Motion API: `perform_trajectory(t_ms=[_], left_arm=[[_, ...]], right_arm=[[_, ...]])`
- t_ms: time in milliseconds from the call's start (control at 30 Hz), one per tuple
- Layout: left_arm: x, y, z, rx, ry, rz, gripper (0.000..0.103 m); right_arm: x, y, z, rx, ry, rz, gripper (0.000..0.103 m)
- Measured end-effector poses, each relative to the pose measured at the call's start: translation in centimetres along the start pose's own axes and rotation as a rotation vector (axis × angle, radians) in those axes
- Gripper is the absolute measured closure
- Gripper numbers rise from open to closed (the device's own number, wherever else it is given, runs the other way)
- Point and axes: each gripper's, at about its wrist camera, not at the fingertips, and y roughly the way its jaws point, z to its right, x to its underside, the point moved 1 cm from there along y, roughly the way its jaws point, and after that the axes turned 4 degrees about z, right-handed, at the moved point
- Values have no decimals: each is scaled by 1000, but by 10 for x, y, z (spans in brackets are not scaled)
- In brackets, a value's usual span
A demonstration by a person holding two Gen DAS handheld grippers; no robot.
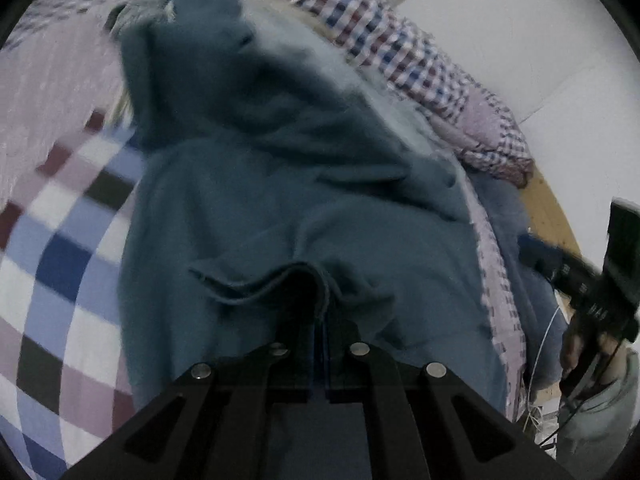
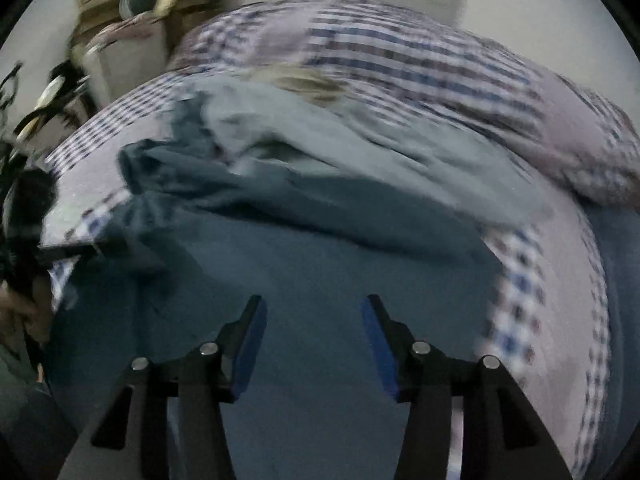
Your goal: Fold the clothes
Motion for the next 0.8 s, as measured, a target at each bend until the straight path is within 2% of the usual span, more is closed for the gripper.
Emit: perform_trajectory(t_ms=[67,233,400,433,533,600,700,800], left_arm=[[0,-5,-3,12,-3,1,102],[-5,-36,-20,39,-36,83,102],[-15,-61,-58,79,-199,182,96],[-19,-69,-68,82,-238,227,94],[-27,-90,-93,89,-345,347,77],[-27,-100,-105,90,-402,406,49],[-26,-116,-125,93,-488,495,25],[-24,-125,-144,103,-575,542,21]], right_arm=[[-16,15,-23,-49,-26,6,50],[-42,52,-63,-123,-54,11,50],[-58,76,-77,-147,-20,25,49],[-63,79,-80,-151,-15,30,49],[-83,83,-99,-173,-19,51,49],[-95,84,-117,-195,-46,70,49],[-110,89,-153,-224,-107,93,49],[-121,102,-198,-246,-193,107,49]])
